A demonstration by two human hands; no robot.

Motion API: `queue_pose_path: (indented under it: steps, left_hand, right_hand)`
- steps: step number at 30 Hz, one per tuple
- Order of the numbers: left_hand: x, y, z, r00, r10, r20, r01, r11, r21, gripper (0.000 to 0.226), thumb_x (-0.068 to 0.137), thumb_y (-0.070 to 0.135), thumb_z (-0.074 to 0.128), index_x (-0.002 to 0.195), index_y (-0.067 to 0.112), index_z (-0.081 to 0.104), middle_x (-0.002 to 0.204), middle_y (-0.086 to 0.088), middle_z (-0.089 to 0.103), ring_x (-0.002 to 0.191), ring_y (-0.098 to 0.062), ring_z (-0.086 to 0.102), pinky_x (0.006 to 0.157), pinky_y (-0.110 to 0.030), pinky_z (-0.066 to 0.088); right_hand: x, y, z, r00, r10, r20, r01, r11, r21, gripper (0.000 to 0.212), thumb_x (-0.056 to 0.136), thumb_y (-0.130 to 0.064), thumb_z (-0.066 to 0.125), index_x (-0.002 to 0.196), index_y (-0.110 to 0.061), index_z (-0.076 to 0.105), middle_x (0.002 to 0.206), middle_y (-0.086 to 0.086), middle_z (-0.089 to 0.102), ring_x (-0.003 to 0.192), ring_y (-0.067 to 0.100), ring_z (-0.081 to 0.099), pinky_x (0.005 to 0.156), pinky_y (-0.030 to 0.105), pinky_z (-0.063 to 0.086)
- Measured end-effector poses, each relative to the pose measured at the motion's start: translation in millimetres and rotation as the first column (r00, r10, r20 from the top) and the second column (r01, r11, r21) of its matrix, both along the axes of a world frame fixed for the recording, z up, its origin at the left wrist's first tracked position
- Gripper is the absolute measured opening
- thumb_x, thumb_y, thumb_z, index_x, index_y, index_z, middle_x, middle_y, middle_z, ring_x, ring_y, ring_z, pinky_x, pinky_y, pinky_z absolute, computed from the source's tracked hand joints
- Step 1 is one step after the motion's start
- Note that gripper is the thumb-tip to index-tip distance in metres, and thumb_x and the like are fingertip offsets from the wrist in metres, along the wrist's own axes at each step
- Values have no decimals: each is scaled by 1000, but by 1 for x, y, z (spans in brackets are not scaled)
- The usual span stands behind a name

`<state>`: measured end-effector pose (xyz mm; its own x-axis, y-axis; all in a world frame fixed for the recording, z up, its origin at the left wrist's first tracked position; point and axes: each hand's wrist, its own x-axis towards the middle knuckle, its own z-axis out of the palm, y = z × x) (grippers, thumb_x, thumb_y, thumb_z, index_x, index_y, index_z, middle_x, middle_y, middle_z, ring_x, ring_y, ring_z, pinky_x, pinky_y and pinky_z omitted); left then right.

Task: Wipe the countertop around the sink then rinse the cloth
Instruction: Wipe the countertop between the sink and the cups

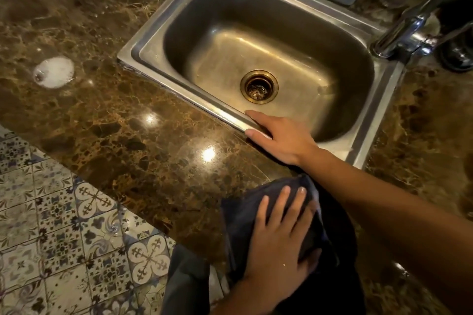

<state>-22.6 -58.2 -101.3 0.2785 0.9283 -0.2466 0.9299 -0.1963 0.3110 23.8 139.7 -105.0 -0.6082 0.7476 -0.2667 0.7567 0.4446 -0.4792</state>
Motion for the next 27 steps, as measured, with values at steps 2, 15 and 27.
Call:
queue_pose_path:
  steps: [2,15,27]
  left_hand:
    - [-7,0,-1,1000,2,20,-3,1000,4,79,78,63,50,147,29,34,158,2,26,146,-23,20,115,-47,4]
    - [-153,8,-9,918,382,-112,-369,922,117,78,78,68,43,147,33,33,158,1,26,144,-24,22,113,-53,9]
    - [-247,45,-13,402,908,-116,-892,417,176,80,88,70,23,152,22,26,159,-6,21,146,-30,18,112,-61,13]
  right_hand:
    - [-1,-1,0,998,64,-15,-64,998,29,68,89,-70,22,150,-39,22,149,-5,43,131,20,45,98,42,43]
    - [-94,22,-9,992,91,-85,-91,996,-3,73,95,-64,24,154,-28,0,163,1,5,149,18,9,117,42,21]
    - [-242,53,-3,981,-190,30,187,979,81,65,96,-58,36,138,-8,33,134,10,50,121,30,50,87,44,43]
